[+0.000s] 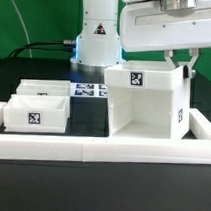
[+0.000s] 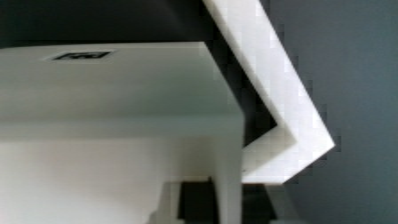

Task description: Assemble drawer

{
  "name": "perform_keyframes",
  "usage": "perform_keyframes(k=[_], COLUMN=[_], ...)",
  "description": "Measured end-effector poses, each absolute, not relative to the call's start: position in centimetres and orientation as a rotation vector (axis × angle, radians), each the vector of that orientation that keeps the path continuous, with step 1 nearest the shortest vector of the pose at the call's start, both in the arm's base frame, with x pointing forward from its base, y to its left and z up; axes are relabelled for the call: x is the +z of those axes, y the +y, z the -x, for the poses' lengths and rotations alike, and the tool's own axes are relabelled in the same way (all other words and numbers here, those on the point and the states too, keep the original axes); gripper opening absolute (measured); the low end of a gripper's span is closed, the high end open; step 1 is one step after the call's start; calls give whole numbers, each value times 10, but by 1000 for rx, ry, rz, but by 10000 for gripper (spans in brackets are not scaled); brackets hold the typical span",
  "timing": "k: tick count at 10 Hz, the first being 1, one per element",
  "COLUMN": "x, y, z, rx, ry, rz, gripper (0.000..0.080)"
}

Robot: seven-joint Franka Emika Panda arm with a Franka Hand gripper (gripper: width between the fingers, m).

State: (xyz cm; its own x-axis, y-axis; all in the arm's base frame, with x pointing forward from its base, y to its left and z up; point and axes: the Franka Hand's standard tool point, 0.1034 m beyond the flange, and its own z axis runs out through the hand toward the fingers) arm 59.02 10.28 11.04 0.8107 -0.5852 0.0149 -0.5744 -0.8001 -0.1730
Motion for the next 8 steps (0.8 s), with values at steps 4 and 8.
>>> perform_keyframes(k=[4,8], x=[108,109], y=[99,107], z=[-595,-595], rx=[-74,-24], ry=[1253,1542], rz=[2686,2498], gripper=[38,38])
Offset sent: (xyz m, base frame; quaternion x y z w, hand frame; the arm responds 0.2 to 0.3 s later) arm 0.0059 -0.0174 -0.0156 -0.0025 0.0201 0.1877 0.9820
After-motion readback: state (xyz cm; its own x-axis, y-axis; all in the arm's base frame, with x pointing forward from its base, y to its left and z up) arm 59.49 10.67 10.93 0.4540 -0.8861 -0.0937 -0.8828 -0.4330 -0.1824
